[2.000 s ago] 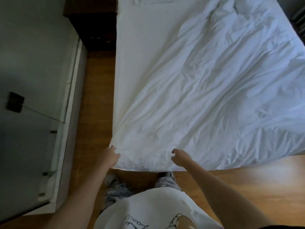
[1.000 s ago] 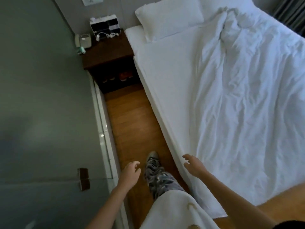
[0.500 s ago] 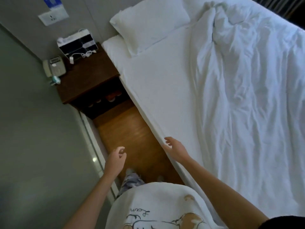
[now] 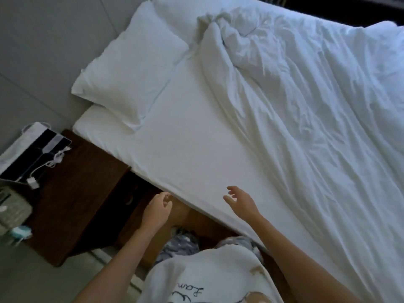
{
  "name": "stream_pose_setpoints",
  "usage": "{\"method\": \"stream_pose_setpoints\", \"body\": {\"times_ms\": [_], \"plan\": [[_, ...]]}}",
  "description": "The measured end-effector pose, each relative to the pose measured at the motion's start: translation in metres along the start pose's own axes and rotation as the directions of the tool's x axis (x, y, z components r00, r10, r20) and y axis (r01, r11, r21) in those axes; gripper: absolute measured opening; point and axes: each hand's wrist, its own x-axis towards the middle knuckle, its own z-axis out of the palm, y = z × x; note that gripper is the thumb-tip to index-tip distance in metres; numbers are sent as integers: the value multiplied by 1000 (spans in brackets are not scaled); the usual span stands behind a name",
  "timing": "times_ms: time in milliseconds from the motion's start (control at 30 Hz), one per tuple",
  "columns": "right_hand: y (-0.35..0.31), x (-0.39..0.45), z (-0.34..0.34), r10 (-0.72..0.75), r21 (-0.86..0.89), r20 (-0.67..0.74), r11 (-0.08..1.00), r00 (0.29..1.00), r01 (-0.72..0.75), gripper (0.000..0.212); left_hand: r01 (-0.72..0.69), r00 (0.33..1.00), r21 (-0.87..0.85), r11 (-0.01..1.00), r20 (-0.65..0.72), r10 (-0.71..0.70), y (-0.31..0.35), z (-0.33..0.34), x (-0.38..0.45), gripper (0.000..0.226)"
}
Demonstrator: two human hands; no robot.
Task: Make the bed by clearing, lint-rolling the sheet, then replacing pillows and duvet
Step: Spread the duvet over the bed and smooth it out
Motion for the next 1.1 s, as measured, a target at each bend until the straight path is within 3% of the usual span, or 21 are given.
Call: {"method": "stream_pose_setpoints", "body": {"times_ms": [300, 500, 733, 900, 1100], "plan": [[-66, 118, -12, 153, 66, -59, 987, 986, -149, 43, -172, 973, 135, 976, 176, 147, 46, -82, 176, 33], [-87, 274, -46, 124, -20, -60, 992, 990, -126, 44, -180, 970, 204, 962, 197, 140, 79, -82, 301, 34], [-81, 462, -44, 62, -119, -268, 988, 962, -96, 53, -354, 934, 311, 882, 160, 318, 132, -44, 513, 45], [-66, 581, -50, -72, -260, -543, 962, 837, -86, 72, -578, 811, 446, 683, 222, 542, 183, -10, 652, 63], [-44, 685, -88, -25, -371, -568, 900, 823, -229, 108, -759, 602, 481, 439, 262, 754, 256, 30, 763, 81]]}}
